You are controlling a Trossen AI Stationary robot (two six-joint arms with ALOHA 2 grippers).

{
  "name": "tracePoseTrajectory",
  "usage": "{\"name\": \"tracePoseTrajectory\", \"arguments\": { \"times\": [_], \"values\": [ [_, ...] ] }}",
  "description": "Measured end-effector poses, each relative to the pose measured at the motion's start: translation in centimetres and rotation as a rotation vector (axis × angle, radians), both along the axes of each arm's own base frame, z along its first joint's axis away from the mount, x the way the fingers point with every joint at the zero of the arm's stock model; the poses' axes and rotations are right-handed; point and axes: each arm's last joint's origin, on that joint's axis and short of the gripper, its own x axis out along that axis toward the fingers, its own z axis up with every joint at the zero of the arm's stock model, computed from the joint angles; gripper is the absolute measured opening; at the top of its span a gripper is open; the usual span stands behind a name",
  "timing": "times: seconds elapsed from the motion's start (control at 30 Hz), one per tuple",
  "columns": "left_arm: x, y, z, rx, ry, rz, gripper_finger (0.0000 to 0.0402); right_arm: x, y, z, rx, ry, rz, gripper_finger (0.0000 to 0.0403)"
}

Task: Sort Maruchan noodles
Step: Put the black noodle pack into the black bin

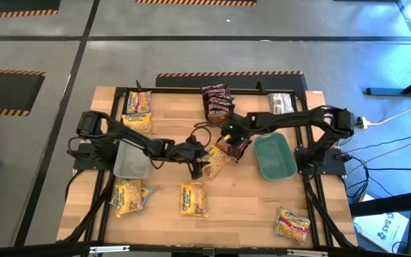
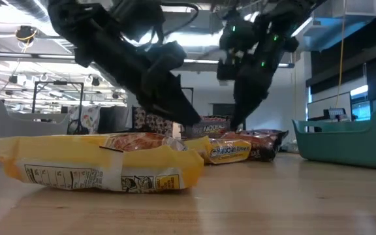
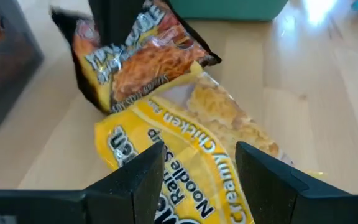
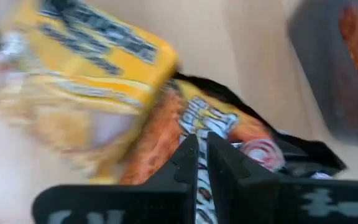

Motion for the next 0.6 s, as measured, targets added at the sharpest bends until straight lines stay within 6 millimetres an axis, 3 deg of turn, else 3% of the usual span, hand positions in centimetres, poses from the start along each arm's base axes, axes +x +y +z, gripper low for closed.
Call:
{"name": "tracePoseTrajectory", "arguments": {
  "times": [0.2,0.37,0.6],
  "values": [
    [0.2,0.2,-1.3,-0.023,0.055,0.025,0.0192,-1.3,1.7,2.2,-0.052,0.024,-0.005,0.0019],
    [-0.5,0.8,-1.8,-0.022,0.155,0.109,0.0192,-2.1,2.4,1.1,-0.056,0.078,-0.027,0.0019],
    [-2.3,1.9,-0.3,0.061,0.251,0.239,0.0192,-2.6,2.7,-0.3,-0.004,0.095,-0.075,0.0019]
  ]
}}
